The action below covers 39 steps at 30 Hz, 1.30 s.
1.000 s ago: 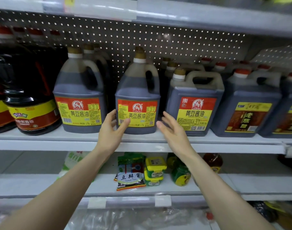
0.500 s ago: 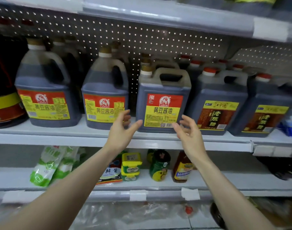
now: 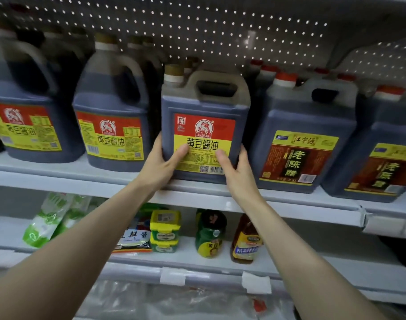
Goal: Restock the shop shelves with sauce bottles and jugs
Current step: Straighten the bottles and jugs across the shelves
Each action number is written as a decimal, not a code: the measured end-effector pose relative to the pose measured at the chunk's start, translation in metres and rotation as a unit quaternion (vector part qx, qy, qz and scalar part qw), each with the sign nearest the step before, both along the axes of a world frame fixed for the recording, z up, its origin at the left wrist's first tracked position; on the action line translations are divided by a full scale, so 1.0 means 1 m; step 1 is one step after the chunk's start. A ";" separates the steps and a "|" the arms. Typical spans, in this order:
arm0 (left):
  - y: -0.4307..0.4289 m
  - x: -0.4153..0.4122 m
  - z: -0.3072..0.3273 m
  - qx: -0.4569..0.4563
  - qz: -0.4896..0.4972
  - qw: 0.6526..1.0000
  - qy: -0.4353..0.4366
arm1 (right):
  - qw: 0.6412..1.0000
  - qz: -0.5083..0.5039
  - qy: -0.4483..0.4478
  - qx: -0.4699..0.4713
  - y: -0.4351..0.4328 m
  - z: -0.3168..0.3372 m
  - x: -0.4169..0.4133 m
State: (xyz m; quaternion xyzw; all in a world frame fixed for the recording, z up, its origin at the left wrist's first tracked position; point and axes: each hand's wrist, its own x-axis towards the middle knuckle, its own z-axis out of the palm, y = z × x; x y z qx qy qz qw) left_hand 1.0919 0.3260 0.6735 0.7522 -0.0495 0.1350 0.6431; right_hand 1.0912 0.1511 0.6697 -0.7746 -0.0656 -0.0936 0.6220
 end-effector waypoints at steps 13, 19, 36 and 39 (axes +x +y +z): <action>0.005 0.005 -0.006 0.005 -0.027 1.000 -0.002 | 1.000 -0.011 -0.006 -0.022 0.002 -0.006 0.009; 0.008 0.008 -0.006 0.007 -0.038 0.999 -0.002 | 1.000 -0.017 -0.005 -0.025 0.003 -0.004 0.009; 0.008 0.013 -0.005 0.011 -0.040 0.999 0.004 | 1.000 -0.020 0.000 -0.019 0.004 0.001 0.012; 0.008 0.015 -0.006 0.014 -0.038 0.999 0.006 | 1.000 -0.020 0.000 -0.022 0.004 0.001 0.015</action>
